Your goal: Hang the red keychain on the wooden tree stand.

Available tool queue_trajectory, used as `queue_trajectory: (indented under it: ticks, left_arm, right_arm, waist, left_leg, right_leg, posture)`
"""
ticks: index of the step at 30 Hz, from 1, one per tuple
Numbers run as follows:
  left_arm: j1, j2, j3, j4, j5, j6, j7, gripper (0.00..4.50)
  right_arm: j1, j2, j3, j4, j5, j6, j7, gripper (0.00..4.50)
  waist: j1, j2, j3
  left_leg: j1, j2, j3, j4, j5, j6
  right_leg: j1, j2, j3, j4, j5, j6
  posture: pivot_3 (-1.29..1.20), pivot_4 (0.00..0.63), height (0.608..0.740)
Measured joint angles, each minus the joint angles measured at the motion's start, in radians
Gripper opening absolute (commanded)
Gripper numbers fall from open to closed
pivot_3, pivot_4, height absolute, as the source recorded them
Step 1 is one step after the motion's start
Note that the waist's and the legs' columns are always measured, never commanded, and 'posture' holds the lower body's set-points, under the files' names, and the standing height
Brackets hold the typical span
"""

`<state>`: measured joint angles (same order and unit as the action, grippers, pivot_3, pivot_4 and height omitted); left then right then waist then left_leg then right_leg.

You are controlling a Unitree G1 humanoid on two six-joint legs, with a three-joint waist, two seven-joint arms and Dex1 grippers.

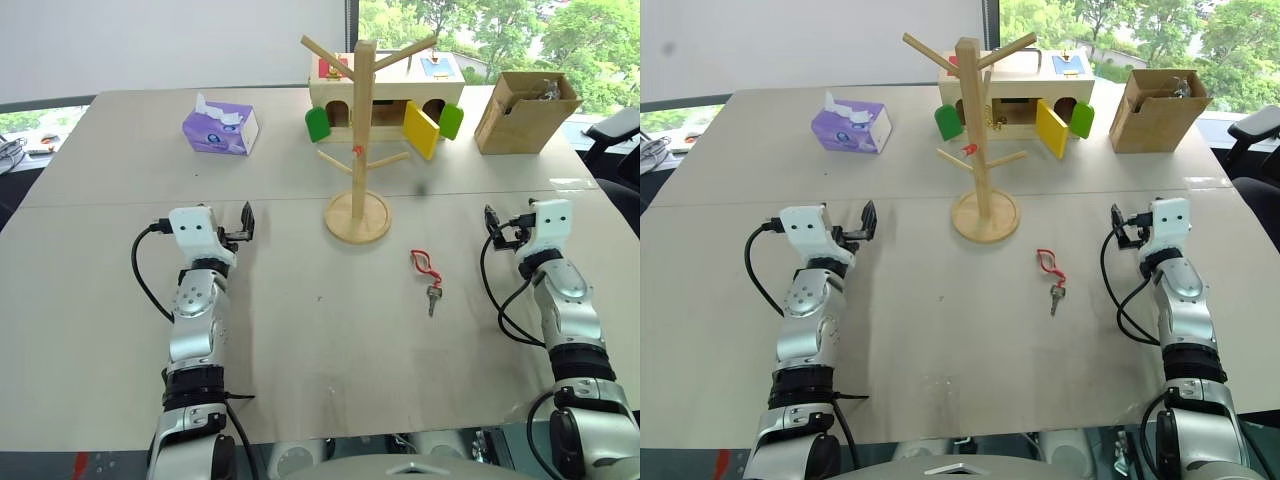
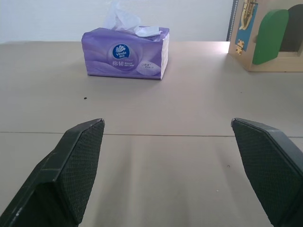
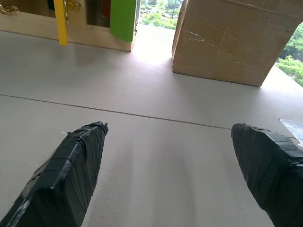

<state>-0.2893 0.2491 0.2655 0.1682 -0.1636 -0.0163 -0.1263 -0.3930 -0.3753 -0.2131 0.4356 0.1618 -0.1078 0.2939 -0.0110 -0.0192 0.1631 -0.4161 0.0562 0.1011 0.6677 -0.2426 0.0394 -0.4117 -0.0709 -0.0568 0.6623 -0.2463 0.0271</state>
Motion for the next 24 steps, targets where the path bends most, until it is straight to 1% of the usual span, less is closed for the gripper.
queue_trajectory:
  ticks: [18, 22, 24]
  left_arm:
    - [0.001, -0.004, 0.0, 0.0, -0.044, 0.001, -0.049, 4.43]
    - [0.003, -0.017, -0.001, -0.006, -0.095, 0.011, -0.088, 4.43]
    - [0.042, -0.012, -0.023, -0.07, -0.132, 0.014, -0.156, 4.43]
  right_arm:
    - [0.0, 0.0, -0.001, 0.0, 0.005, 0.0, 0.0, 4.5]
    - [0.0, 0.0, -0.001, 0.0, 0.005, 0.0, 0.001, 4.5]
    - [0.003, -0.005, -0.002, -0.001, 0.021, 0.004, 0.023, 4.5]
  waist:
    - [0.0, 0.0, 0.0]
    - [0.0, 0.0, 0.0]
    - [-0.001, 0.0, 0.0]
  left_leg:
    - [0.0, 0.0, 0.0, 0.0, 0.0, 0.0]
    - [0.0, 0.0, 0.0, 0.0, 0.0, 0.0]
    - [0.0, 0.0, 0.001, 0.0, 0.0, 0.0]
  right_leg:
    - [0.0, 0.0, 0.0, 0.0, 0.0, 0.0]
    - [0.0, 0.0, 0.0, 0.0, 0.0, 0.0]
    - [0.0, 0.0, 0.001, 0.0, 0.0, 0.0]
  posture:
    - [0.0, 0.15, 0.74]
    - [0.0, 0.15, 0.74]
    - [0.0, 0.15, 0.74]
